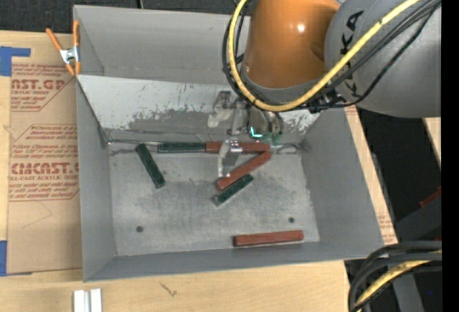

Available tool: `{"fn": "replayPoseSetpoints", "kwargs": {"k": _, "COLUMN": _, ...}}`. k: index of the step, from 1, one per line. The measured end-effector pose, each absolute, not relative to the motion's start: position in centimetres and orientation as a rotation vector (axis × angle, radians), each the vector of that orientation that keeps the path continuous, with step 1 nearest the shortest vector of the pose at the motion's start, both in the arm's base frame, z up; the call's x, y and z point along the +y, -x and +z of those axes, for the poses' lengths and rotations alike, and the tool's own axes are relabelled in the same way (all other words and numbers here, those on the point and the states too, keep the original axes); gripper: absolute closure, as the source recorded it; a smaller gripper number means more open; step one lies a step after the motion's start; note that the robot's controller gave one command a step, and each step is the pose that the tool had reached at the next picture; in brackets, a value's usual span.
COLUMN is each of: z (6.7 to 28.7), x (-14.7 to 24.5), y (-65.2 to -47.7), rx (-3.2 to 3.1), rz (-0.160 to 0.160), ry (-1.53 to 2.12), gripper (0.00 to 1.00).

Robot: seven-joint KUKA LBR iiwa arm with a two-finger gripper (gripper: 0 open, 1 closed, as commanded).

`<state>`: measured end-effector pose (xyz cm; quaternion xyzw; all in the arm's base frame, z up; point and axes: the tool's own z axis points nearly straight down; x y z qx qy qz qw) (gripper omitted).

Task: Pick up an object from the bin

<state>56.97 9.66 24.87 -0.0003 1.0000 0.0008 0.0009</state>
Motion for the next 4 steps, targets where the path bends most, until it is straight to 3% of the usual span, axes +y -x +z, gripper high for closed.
{"fn": "replayPoseSetpoints", "kwargs": {"k": 1, "z": 21.6, "x": 7.1, "y": -57.2, "rx": 3.131, "rz": 0.003, "ry": 0.130, "gripper": 0.00}}
{"fn": "replayPoseSetpoints", "kwargs": {"k": 2, "z": 17.4, "x": 3.4, "y": -57.7, "rx": 3.139, "rz": 0.001, "ry": 0.016, "gripper": 0.00}}
{"fn": "replayPoseSetpoints", "kwargs": {"k": 3, "z": 14.9, "x": 2.8, "y": -55.1, "rx": 3.133, "rz": 0.001, "ry": -0.202, "gripper": 0.00}}
{"fn": "replayPoseSetpoints", "kwargs": {"k": 4, "z": 7.7, "x": -0.1, "y": -57.5, "rx": 3.093, "rz": 0.006, "ry": 0.512, "gripper": 1.00}}
